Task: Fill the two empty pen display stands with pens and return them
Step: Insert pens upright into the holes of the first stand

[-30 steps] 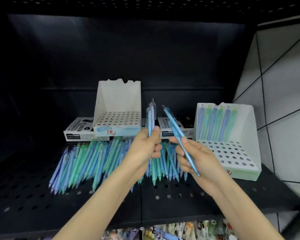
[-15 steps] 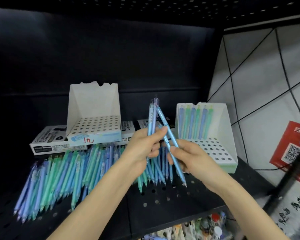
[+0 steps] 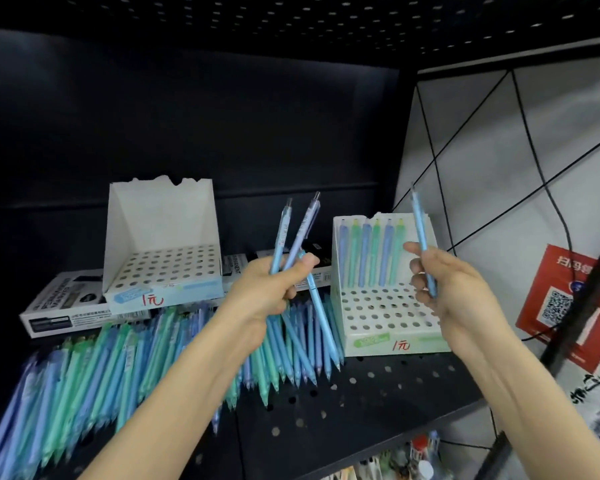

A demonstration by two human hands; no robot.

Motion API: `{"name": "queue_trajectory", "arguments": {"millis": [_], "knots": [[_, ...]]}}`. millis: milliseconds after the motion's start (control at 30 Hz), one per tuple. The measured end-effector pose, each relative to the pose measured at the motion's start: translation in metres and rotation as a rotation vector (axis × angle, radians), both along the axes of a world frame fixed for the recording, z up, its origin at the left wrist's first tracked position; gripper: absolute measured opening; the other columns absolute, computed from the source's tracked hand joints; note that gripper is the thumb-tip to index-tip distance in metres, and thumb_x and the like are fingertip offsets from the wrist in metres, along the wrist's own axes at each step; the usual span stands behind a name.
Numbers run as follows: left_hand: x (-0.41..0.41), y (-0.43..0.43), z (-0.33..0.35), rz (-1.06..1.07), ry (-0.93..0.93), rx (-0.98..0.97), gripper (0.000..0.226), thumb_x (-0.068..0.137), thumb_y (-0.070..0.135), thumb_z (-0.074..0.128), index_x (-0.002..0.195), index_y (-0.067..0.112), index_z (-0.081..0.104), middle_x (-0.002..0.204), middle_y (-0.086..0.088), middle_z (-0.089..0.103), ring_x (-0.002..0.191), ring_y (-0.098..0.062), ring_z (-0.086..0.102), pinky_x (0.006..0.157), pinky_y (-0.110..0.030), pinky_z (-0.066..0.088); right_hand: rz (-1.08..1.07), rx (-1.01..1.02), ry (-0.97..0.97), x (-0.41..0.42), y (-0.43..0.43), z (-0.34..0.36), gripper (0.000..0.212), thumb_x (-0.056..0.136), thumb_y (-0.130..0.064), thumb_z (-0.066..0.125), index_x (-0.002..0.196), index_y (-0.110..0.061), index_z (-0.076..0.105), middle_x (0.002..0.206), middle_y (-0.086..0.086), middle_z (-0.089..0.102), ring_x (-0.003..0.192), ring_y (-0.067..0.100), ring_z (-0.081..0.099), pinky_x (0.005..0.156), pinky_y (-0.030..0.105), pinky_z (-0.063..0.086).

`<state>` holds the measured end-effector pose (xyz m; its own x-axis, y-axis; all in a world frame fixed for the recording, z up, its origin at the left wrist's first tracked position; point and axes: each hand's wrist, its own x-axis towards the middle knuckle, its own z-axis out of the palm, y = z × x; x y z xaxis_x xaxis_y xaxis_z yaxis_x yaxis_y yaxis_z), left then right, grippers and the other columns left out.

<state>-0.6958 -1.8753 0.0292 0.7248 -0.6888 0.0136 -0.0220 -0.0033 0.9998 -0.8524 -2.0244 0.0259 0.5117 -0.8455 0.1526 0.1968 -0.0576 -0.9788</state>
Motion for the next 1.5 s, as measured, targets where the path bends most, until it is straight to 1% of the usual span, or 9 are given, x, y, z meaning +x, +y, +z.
{"name": "queue_trajectory", "arguments": {"millis": [167,333,467,567,800,1000,1233,1400,1500], "knots": [[-0.004,-0.008,0.009,0.007,0.052,-0.065,0.017,0.082,0.029,0.068,0.093,0.017,0.073,0.069,0.007,0.052,0.055,-0.006,0.041,0.035,-0.012,0.026,-0.026,0.009,0.021,-0.005,-0.015,0.010,0.018,0.097,-0.004,0.040,0.108,-0.010,0.052,0.079,0.006,0.067,0.066,0.019,0.064,0.065,0.028,0.050],[-0.007,-0.020,0.011,0.028,0.090,-0.110,0.016,0.084,0.026,0.066,0.094,0.014,0.072,0.065,0.009,0.053,0.053,-0.006,0.040,0.033,-0.013,0.025,-0.249,-0.416,0.218,-0.008,-0.029,0.009,0.016,0.093,-0.029,0.053,0.081,-0.027,0.062,0.083,-0.006,0.066,0.079,0.013,0.061,0.071,0.033,0.049],[-0.010,-0.023,0.007,0.040,0.084,-0.089,0.020,0.082,0.027,0.067,0.096,0.013,0.072,0.066,0.005,0.048,0.051,-0.005,0.038,0.034,-0.013,0.024,-0.289,-0.545,0.238,-0.005,-0.044,0.007,0.008,0.091,-0.015,0.057,0.092,-0.022,0.060,0.080,-0.007,0.064,0.071,0.013,0.063,0.070,0.040,0.056],[-0.008,-0.021,0.004,0.048,0.070,-0.082,0.021,0.082,0.027,0.067,0.097,0.013,0.071,0.065,0.003,0.045,0.047,-0.004,0.037,0.034,-0.013,0.025,-0.295,-0.536,0.263,0.001,-0.055,0.005,0.014,0.089,-0.008,0.058,0.103,-0.008,0.058,0.084,0.003,0.065,0.069,0.017,0.066,0.063,0.039,0.057],[-0.007,-0.020,0.000,0.101,0.071,-0.094,0.036,0.074,0.032,0.071,0.101,0.009,0.069,0.076,-0.001,0.051,0.054,-0.006,0.039,0.035,-0.012,0.028,-0.236,-0.478,0.212,0.021,-0.054,0.001,0.012,0.085,0.004,0.054,0.091,-0.007,0.055,0.077,0.011,0.065,0.061,0.017,0.066,0.047,0.018,0.052],[-0.008,-0.020,-0.001,0.086,0.070,-0.101,0.037,0.069,0.035,0.071,0.098,0.012,0.070,0.069,-0.002,0.046,0.052,-0.007,0.036,0.037,-0.013,0.026,-0.211,-0.482,0.223,0.024,-0.054,-0.006,0.050,0.088,-0.001,0.054,0.134,-0.016,0.044,0.082,0.008,0.065,0.065,0.016,0.067,0.057,0.019,0.054],[-0.009,-0.022,-0.003,0.095,0.059,-0.091,0.028,0.076,0.031,0.071,0.096,0.011,0.069,0.063,0.000,0.043,0.053,-0.009,0.035,0.036,-0.012,0.027,-0.266,-0.612,0.363,0.020,-0.062,0.005,0.007,0.088,-0.013,0.058,0.092,-0.007,0.058,0.080,0.007,0.068,0.060,0.016,0.067,0.052,0.036,0.056],[-0.009,-0.024,-0.004,0.099,0.053,-0.091,0.026,0.077,0.030,0.071,0.095,0.011,0.070,0.068,-0.001,0.045,0.055,-0.009,0.038,0.035,-0.012,0.028,-0.557,-1.057,0.590,0.018,-0.066,0.007,0.019,0.083,-0.025,0.067,0.091,-0.008,0.070,0.093,0.007,0.065,0.078,0.024,0.055,0.063,0.027,0.030],[-0.010,-0.024,-0.004,0.104,0.051,-0.087,0.025,0.078,0.029,0.071,0.095,0.011,0.071,0.063,-0.001,0.044,0.050,-0.008,0.036,0.035,-0.012,0.027,-0.591,-1.132,0.609,0.018,-0.069,0.001,0.021,0.077,-0.024,0.073,0.089,-0.007,0.073,0.103,0.012,0.061,0.095,0.031,0.049,0.069,0.026,0.022]]}}
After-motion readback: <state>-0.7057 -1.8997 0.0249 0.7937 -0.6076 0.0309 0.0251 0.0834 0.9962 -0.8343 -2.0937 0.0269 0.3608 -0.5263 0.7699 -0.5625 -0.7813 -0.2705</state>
